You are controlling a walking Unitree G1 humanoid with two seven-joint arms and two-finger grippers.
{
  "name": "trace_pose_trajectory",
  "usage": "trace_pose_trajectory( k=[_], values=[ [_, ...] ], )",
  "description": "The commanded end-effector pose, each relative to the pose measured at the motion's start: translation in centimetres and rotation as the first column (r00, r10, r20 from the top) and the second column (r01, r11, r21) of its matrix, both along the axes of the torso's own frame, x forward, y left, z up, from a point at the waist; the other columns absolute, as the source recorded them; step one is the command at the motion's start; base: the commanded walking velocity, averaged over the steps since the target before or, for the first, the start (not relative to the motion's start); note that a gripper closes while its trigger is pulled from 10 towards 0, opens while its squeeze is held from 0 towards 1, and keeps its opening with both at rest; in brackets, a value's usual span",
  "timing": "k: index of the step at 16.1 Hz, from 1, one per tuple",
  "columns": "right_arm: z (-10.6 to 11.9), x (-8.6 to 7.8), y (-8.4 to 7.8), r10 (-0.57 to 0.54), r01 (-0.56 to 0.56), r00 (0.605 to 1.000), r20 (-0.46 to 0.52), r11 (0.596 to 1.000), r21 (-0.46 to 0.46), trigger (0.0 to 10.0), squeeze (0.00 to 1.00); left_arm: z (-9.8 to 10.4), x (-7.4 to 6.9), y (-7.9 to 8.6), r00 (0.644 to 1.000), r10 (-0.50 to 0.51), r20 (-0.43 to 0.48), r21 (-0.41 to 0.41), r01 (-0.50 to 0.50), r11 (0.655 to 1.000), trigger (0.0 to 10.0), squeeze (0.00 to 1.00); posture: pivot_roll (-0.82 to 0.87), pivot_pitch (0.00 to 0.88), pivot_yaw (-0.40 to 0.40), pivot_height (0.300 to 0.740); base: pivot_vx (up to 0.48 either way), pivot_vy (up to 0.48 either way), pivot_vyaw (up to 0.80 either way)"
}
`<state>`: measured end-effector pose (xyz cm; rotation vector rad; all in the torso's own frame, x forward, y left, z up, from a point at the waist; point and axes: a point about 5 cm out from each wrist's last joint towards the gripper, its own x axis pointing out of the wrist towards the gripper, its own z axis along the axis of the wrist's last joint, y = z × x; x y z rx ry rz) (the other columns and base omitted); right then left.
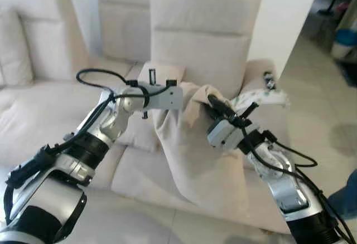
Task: Move the pillow to the sofa from floor
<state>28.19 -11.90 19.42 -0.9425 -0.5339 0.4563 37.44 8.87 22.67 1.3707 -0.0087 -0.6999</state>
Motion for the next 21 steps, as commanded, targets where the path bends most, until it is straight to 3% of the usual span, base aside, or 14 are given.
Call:
trace_pose_trajectory(
  k=[1,8,14,17,21],
  values=[
    [1.1,-0.4,1.1,0.059,-0.06,0.997,0.056,0.998,0.012,10.0,0.0,0.9,-0.8,-2.3,0.994,-0.106,0.042,0.0,0.106,0.994,10.0,0.0,0.0,0.0,0.036,0.74,0.371,0.0,0.0],
    [1.2,-0.4,1.0,0.061,-0.062,0.997,0.055,0.998,0.009,10.0,0.0,0.9,-0.9,-2.4,0.994,-0.101,0.045,0.0,0.101,0.995,10.0,0.0,0.0,0.0,0.031,0.74,0.35,0.0,0.0],
    [0.9,0.0,0.6,0.025,-0.026,1.0,0.019,0.999,0.033,10.0,0.0,0.9,-0.5,-2.0,0.996,-0.064,0.068,0.002,0.064,0.998,10.0,0.0,0.0,0.0,0.033,0.74,0.0,0.0,0.0],
    [1.0,1.1,-0.7,-0.051,0.053,0.998,-0.033,0.994,0.094,10.0,0.0,2.1,0.2,-1.9,0.992,-0.02,0.122,-0.018,0.022,1.0,10.0,0.0,0.0,0.0,0.038,0.74,0.0,0.0,0.0],
    [0.6,2.6,-2.8,-0.157,0.171,0.981,-0.115,0.977,0.125,10.0,0.0,3.2,0.2,-3.0,0.987,-0.054,0.153,0.009,0.053,0.999,10.0,0.0,0.0,0.0,0.048,0.74,0.0,0.0,0.0]
  ],
)
